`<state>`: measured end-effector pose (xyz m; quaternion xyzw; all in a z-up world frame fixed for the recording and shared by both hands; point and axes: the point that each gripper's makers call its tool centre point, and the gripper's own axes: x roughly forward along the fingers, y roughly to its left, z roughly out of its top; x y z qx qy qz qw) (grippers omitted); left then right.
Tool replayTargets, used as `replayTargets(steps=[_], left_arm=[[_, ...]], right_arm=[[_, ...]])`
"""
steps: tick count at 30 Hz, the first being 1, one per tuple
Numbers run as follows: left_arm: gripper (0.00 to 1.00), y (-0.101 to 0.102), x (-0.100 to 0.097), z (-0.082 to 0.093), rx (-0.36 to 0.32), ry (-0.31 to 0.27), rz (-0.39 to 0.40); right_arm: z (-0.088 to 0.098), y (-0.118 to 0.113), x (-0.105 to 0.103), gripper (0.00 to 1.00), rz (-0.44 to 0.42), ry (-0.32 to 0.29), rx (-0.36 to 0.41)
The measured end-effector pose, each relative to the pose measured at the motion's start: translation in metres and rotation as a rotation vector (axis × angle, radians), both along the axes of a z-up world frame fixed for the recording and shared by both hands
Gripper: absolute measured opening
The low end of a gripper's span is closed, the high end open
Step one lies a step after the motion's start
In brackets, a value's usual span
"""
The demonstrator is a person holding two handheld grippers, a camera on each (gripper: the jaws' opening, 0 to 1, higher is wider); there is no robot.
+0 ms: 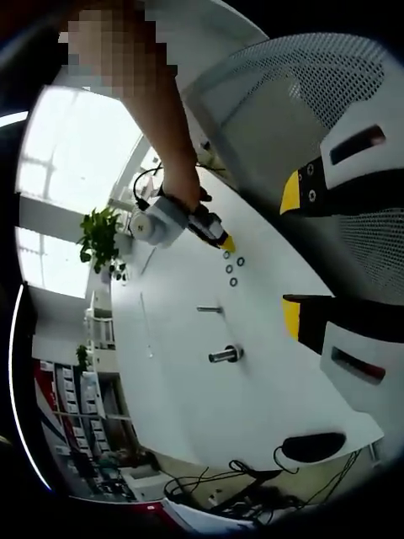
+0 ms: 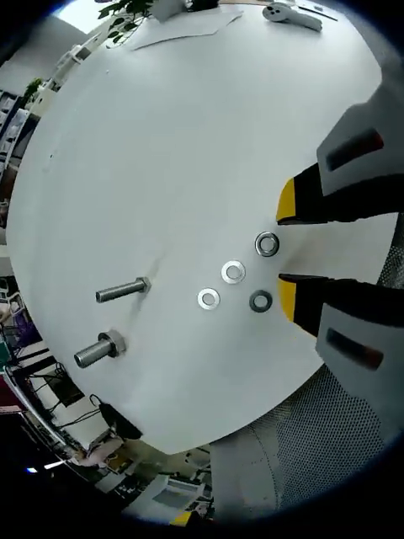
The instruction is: Place the washer onto the threaded stud by aligning its center hole with the stud, sliding it down to the base, and recovering from edge contact or off-axis alignment until the washer reaches the visible bottom stop.
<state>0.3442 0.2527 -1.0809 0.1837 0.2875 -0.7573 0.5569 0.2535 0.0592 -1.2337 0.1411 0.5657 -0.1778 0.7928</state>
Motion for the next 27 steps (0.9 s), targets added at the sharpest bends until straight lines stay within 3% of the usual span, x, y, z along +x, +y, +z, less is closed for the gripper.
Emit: replayTargets(steps=[3, 10, 16, 23, 27], left_arm=[[0.34, 0.0001, 0.0002, -0.0001, 0.001, 0.000, 0.000], [0.34, 0.0007, 0.0005, -0.0014, 0.010, 0.004, 0.004], [0.34, 0.0001, 0.0000, -0.0015, 0.010, 0.007, 0.003], [0.34, 0.0003, 0.0006, -0.0022, 0.013, 0.004, 0.005], [0.34, 0.0001, 0.0006, -0.0021, 0.015, 0.007, 0.006]], right_arm=[[-0.0043, -0.0011, -0.0007, 0.23, 0.020, 0.043, -0.018], [-0.0027, -0.0034, 0.0050, 0.18, 0.026, 0.015, -0.026], [-0.0045, -0.0044, 0.0031, 0.18, 0.270, 0.110, -0.002], [-0.0059, -0.0067, 0.0068, 0.17, 0.330, 0.129, -0.008], [-0.0051, -0.0051, 0.0063, 0.16, 0.303, 0.122, -0.017]])
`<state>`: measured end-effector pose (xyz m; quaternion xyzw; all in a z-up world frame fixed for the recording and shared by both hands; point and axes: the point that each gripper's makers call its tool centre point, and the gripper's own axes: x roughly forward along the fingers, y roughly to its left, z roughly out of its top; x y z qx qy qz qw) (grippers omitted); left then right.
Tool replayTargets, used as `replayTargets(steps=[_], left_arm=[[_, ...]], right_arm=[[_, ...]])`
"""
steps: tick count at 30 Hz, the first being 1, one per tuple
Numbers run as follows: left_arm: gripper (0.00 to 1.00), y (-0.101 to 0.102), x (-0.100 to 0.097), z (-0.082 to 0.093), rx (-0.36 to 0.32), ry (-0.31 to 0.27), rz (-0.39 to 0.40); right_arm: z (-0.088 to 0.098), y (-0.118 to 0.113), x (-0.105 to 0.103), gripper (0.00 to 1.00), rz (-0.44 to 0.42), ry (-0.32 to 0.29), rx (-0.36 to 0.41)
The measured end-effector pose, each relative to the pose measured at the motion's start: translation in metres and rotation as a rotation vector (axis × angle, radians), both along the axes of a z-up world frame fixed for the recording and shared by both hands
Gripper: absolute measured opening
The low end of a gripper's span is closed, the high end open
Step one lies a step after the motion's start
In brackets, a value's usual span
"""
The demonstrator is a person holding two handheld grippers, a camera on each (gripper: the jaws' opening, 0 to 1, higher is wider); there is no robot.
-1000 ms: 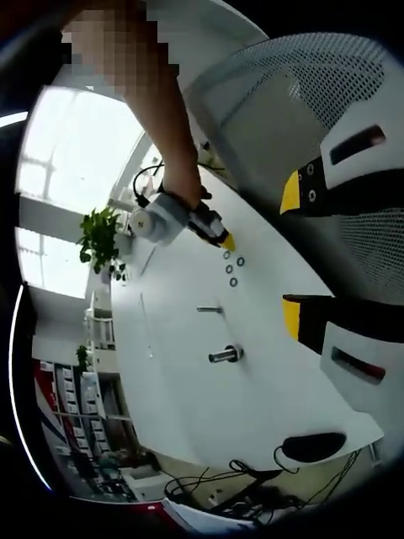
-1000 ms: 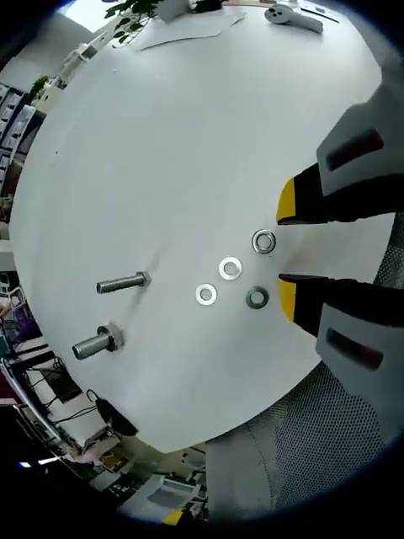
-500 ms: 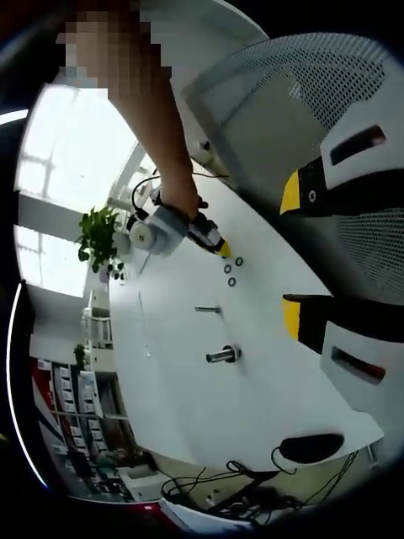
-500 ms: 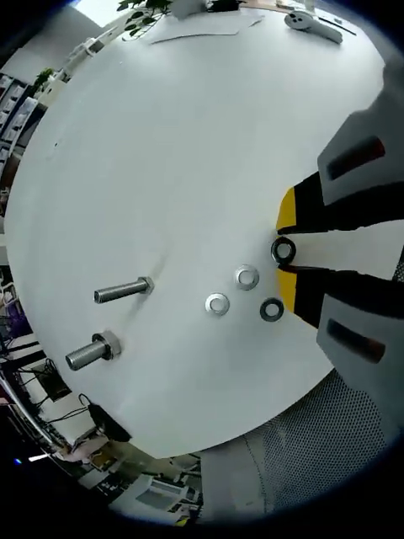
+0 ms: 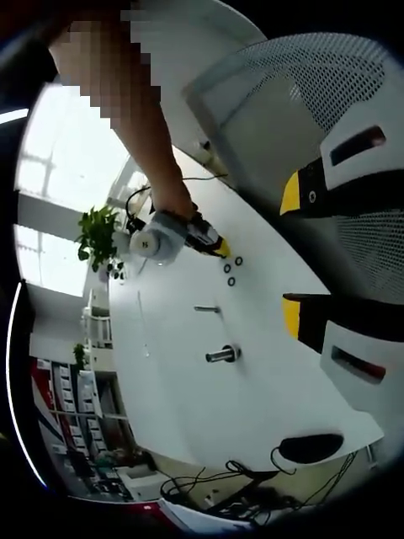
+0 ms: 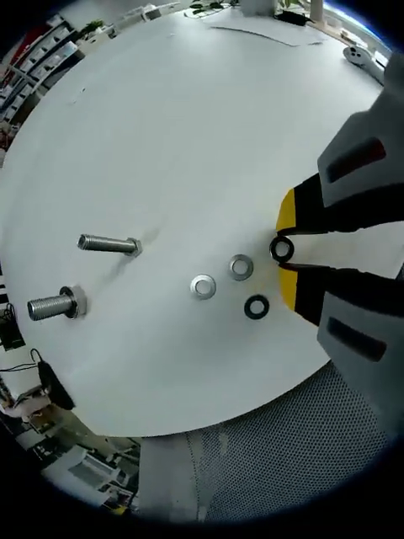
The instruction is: Place the washer onto the threaded stud by aligning its center hole with the stud, sliding it down to the base, and recovering from edge contact or off-axis alignment until the washer reaches the visible bottom stop.
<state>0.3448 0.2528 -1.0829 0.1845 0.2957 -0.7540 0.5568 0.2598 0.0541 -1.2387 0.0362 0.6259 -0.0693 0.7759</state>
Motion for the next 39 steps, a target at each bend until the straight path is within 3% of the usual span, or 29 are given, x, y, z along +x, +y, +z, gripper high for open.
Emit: replayTargets(steps=[13, 20, 24, 30, 33, 34, 39], left_arm=[[0.33, 0.001, 0.000, -0.002, 0.004, -0.004, -0.004], [0.33, 0.000, 0.002, -0.002, -0.001, -0.007, 0.000], [0.33, 0.001, 0.001, -0.001, 0.001, -0.008, -0.001], [0.33, 0.000, 0.002, 0.001, -0.006, -0.009, 0.002], [0.33, 0.000, 0.002, 0.000, -0.007, -0.012, 0.001], [0.33, 0.000, 0.002, 0.000, -0.007, -0.012, 0.001], [0.33, -0.001, 0.003, 0.001, -0.013, -0.012, 0.002]], right_arm=[[0.003, 0.002, -0.003, 0.14, -0.062, -0.021, -0.023], [0.006, 0.005, -0.002, 0.14, -0.058, 0.006, -0.018], [0.022, 0.000, 0.013, 0.14, -0.091, -0.050, -0.019], [0.044, -0.012, 0.042, 0.14, -0.058, -0.106, -0.033], [0.064, -0.009, 0.060, 0.14, -0.044, -0.149, -0.035], [0.058, -0.012, 0.065, 0.14, -0.035, -0.160, -0.036], [0.073, -0.014, 0.089, 0.14, 0.013, -0.192, -0.061]])
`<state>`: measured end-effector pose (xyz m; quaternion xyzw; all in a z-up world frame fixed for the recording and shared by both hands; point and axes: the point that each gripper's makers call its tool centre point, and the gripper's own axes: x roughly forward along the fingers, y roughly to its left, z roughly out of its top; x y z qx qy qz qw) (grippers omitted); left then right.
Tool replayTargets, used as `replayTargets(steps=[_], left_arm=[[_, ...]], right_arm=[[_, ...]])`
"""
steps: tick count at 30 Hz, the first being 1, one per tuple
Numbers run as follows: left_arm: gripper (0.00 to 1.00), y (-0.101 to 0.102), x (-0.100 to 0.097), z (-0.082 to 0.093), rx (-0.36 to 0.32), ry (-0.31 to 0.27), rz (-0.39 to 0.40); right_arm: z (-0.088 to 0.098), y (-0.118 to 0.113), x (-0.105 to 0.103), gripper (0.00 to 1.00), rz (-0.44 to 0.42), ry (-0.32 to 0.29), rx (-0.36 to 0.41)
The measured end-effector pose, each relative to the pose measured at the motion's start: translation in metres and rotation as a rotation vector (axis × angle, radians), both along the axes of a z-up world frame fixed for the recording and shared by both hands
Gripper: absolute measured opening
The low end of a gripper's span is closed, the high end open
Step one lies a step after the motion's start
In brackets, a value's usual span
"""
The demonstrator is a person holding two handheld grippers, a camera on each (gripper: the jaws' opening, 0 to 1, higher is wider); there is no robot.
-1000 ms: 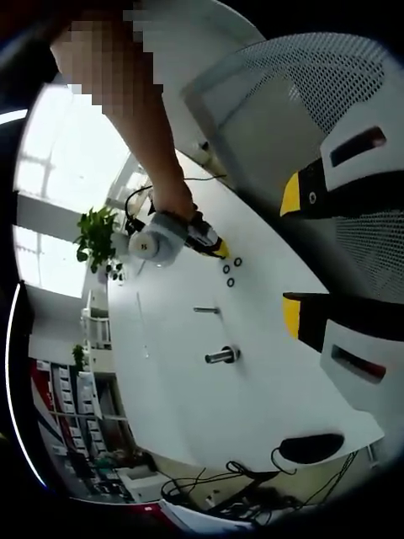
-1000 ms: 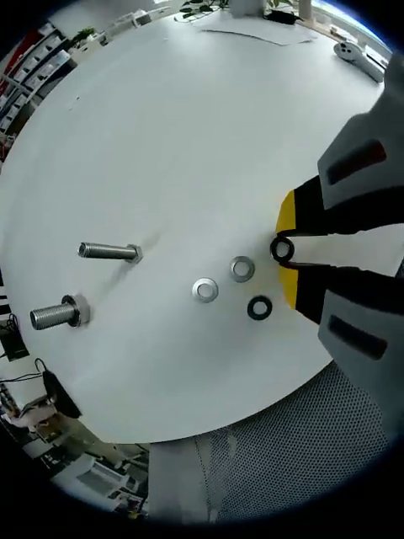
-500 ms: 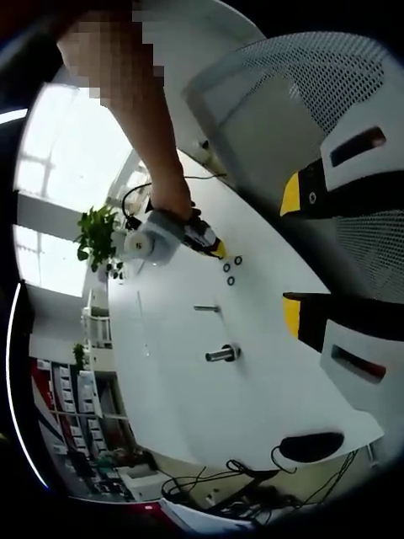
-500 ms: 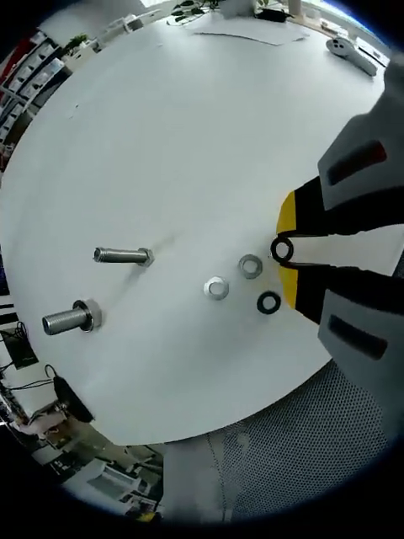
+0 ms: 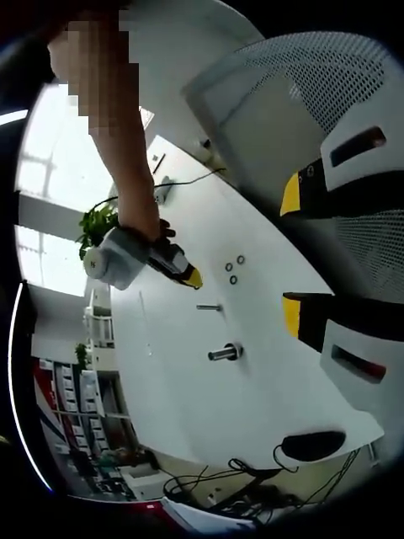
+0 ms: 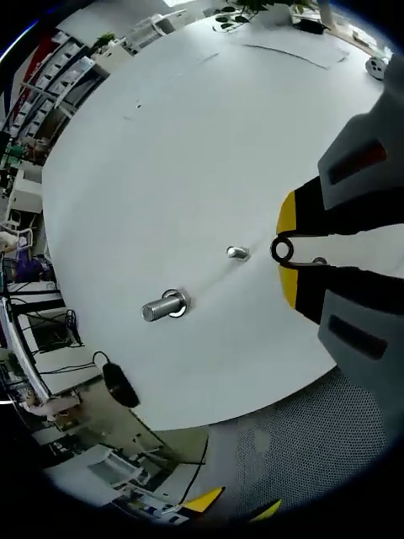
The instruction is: Place the washer onto the threaded stud by aligning its center hole with the stud, sliding it down to the base, and recovering from edge contact or off-axis alignment until the washer reaches the visible bottom stop.
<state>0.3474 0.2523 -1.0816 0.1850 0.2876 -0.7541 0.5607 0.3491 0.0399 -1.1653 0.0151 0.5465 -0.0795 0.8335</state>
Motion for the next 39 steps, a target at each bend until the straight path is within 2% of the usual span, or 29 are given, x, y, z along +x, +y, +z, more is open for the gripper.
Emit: replayTargets(steps=[5, 9, 16, 27, 39], left_arm=[[0.33, 0.000, 0.000, -0.001, 0.001, 0.001, -0.002], [0.33, -0.001, 0.001, -0.001, -0.003, 0.001, 0.004], [0.33, 0.000, 0.000, 0.001, -0.003, 0.002, 0.003], [0.33, 0.000, -0.001, 0.002, -0.006, 0.006, 0.004], [0.32, -0.001, -0.001, 0.002, -0.007, 0.007, 0.005]], right_arm=[[0.003, -0.004, 0.023, 0.14, 0.046, -0.024, -0.028], [-0.003, -0.005, 0.023, 0.14, 0.078, -0.010, -0.049], [-0.004, -0.005, 0.022, 0.14, 0.040, -0.009, -0.035], [-0.009, -0.005, 0.042, 0.14, 0.091, 0.012, -0.038], [-0.011, -0.006, 0.029, 0.14, 0.116, 0.062, -0.056]])
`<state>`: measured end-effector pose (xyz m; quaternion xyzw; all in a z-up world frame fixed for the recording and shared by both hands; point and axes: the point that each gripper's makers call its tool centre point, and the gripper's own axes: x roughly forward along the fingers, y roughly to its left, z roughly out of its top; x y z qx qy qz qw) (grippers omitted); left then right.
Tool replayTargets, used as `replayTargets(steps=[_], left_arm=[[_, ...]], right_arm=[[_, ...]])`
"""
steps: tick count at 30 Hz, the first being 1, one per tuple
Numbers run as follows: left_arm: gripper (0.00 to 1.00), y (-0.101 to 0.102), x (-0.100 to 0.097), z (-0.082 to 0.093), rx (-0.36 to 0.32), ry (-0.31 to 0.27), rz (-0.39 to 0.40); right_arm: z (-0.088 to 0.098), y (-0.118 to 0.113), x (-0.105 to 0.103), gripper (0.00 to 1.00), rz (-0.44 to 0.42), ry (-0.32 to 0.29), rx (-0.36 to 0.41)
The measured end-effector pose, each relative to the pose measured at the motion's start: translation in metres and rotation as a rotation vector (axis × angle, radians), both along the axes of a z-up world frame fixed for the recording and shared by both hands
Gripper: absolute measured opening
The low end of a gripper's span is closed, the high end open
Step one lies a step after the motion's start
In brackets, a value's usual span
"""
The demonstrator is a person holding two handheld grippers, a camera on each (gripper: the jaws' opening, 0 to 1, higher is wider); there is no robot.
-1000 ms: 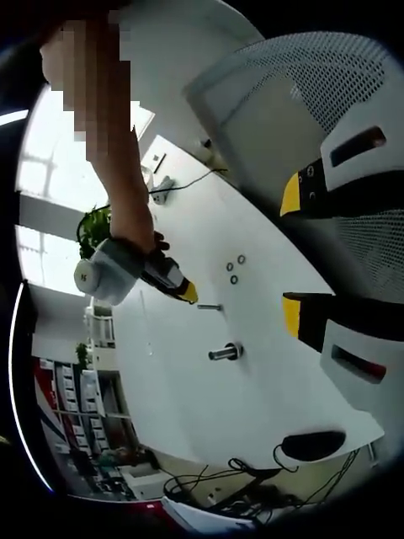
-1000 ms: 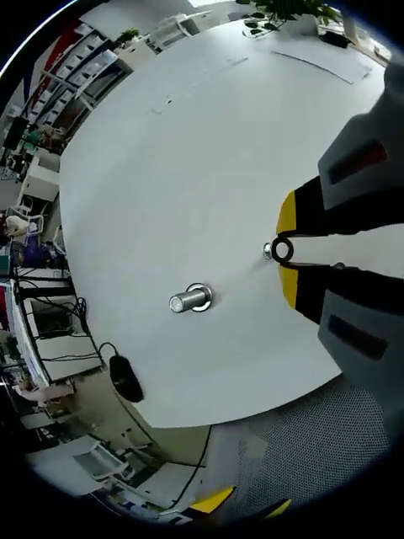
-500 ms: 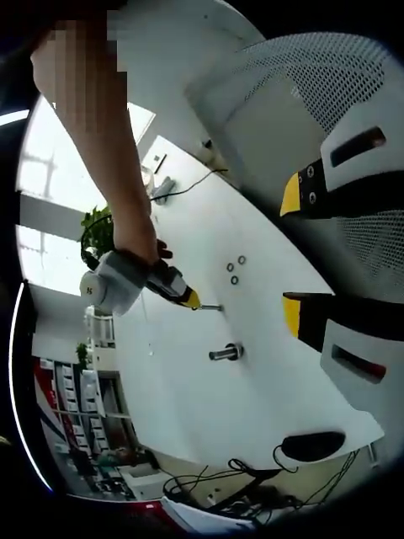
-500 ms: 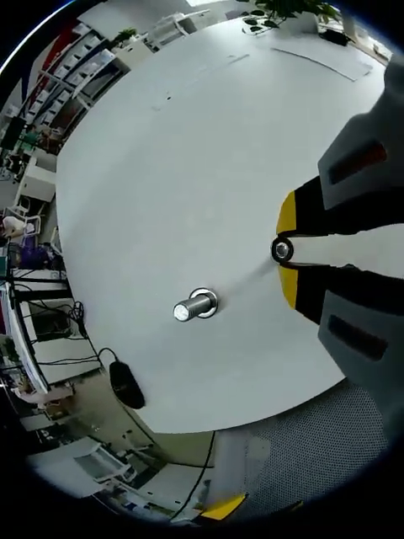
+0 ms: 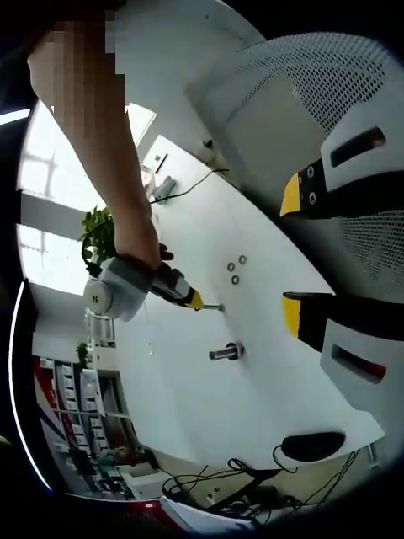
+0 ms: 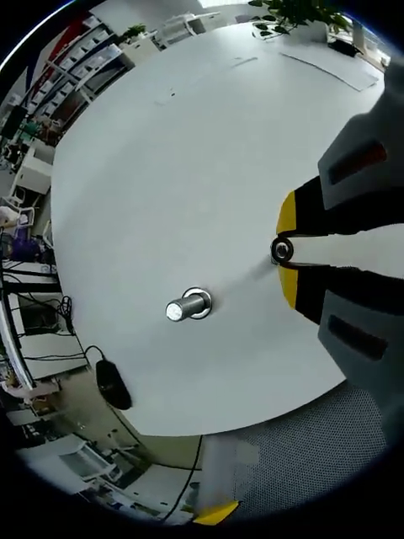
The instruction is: Place the washer onto the threaded stud by aligning its center hole with the stud, sliding it down to the base, and recovering from edge contact or off-axis alignment until the washer reaches the visible bottom stop.
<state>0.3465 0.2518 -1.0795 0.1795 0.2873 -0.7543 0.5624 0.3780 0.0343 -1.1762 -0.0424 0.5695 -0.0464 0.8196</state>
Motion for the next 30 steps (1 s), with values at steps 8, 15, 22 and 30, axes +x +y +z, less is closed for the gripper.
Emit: replayTargets(steps=[8, 15, 22, 30], left_arm=[[0.32, 0.000, 0.000, 0.000, 0.000, 0.001, -0.001], [0.32, 0.000, 0.001, -0.001, 0.003, 0.002, 0.006], [0.32, 0.000, 0.003, -0.003, 0.009, 0.001, 0.013], [0.32, 0.001, 0.004, -0.004, 0.017, 0.002, 0.023]], right_arm=[[-0.004, 0.001, 0.000, 0.14, 0.020, 0.013, 0.000], [-0.011, 0.005, 0.000, 0.14, 0.023, 0.034, 0.010], [-0.025, 0.006, 0.000, 0.14, 0.024, 0.062, 0.036], [-0.049, 0.007, -0.003, 0.15, 0.063, 0.120, 0.051]])
